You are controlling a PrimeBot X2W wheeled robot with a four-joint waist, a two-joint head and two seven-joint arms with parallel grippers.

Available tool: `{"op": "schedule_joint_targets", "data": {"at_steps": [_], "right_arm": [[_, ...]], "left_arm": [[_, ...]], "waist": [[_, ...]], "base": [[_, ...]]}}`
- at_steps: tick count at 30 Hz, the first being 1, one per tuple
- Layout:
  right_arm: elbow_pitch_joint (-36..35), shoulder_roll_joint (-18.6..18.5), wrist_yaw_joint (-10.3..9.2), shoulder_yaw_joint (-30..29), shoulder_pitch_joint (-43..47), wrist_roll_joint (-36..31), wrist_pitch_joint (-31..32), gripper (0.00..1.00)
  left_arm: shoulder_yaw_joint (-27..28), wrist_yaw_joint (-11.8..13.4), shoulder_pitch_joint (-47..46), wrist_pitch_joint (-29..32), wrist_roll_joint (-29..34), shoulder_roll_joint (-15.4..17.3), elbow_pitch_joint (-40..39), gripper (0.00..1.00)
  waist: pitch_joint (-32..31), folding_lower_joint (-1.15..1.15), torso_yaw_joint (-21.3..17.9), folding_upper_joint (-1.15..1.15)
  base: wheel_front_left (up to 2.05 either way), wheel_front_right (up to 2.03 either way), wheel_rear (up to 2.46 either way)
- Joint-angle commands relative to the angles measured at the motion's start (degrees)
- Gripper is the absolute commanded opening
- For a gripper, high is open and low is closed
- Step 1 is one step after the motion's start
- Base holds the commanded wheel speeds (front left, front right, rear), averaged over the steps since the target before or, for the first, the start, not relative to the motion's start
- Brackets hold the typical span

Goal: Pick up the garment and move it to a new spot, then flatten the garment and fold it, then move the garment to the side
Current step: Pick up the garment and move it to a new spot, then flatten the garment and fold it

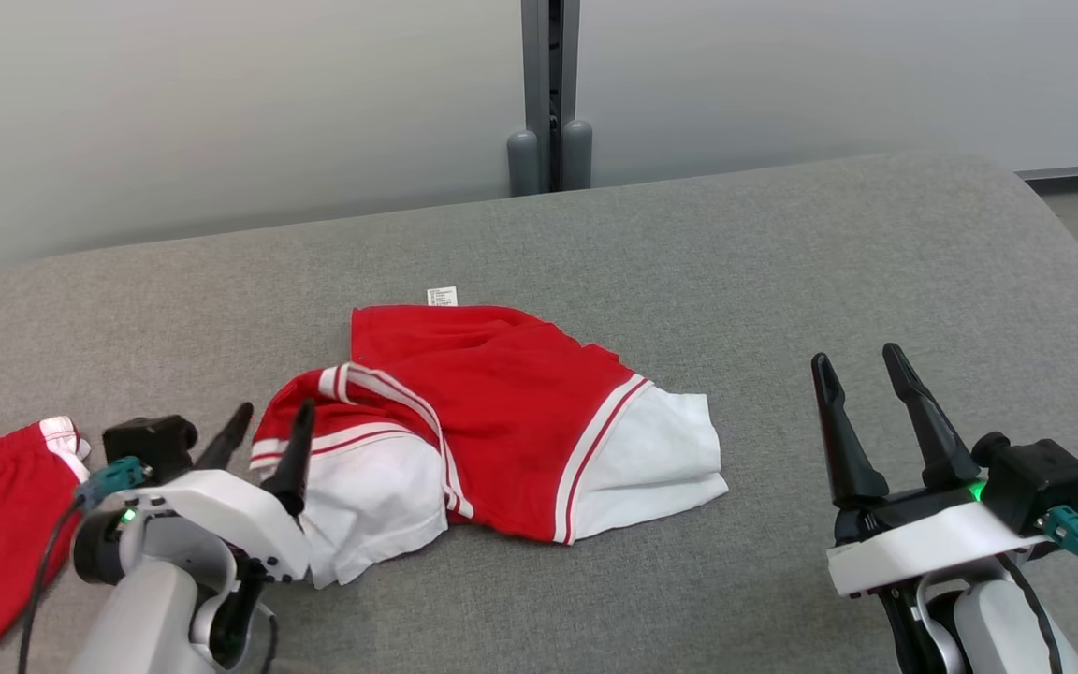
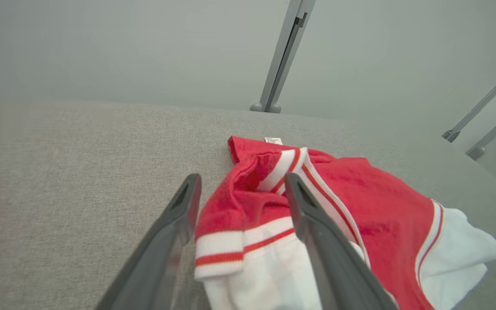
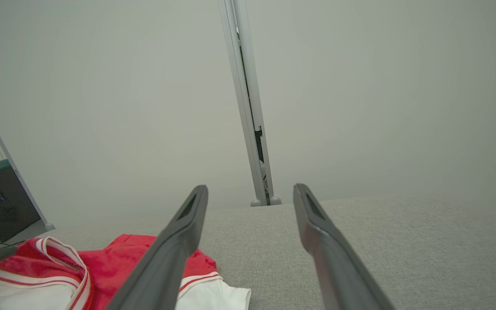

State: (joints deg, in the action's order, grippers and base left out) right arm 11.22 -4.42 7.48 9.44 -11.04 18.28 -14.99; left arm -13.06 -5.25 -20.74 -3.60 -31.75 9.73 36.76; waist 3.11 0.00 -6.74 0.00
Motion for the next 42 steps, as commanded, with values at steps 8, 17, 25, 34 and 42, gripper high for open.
{"op": "schedule_joint_targets", "data": {"at_steps": [8, 17, 25, 34, 42], "right_arm": [[-0.19, -0.95, 0.03, -0.29, 1.1, 0.0, -0.28, 1.0], [-0.99, -0.69, 0.03, -0.88, 3.0, 0.3, -0.29, 1.0], [-1.77, -0.74, 0.03, -1.98, 4.48, 0.33, -0.28, 1.0], [-1.14, -1.35, 0.03, -2.3, 5.32, 0.5, -0.28, 1.0], [-0.89, -1.31, 0.03, -2.19, 5.0, 0.22, -0.29, 1.0]], "left_arm": [[-0.05, 0.95, 1.56, -5.08, 3.04, 3.83, -7.88, 1.0], [2.24, 4.87, 10.28, -10.36, 4.67, 4.47, -20.46, 1.0], [6.23, 9.77, 17.33, -11.61, 9.23, 1.62, -25.94, 1.0], [10.67, 8.76, 21.97, -11.55, 13.77, -2.31, -29.17, 1.0], [11.9, 6.98, 21.72, -11.56, 15.56, -4.42, -28.69, 1.0]], "waist": [[-1.6, 0.0, 0.89, 0.0], [-2.2, 0.0, 2.19, 0.0], [-1.71, 0.0, 2.85, 0.0], [-2.15, 0.0, 3.12, 0.0], [-2.15, 0.0, 3.31, 0.0]], "base": [[0.0, 0.0, 0.0], [0.0, 0.0, 0.0], [0.0, 0.0, 0.0], [0.0, 0.0, 0.0], [0.0, 0.0, 0.0]]}}
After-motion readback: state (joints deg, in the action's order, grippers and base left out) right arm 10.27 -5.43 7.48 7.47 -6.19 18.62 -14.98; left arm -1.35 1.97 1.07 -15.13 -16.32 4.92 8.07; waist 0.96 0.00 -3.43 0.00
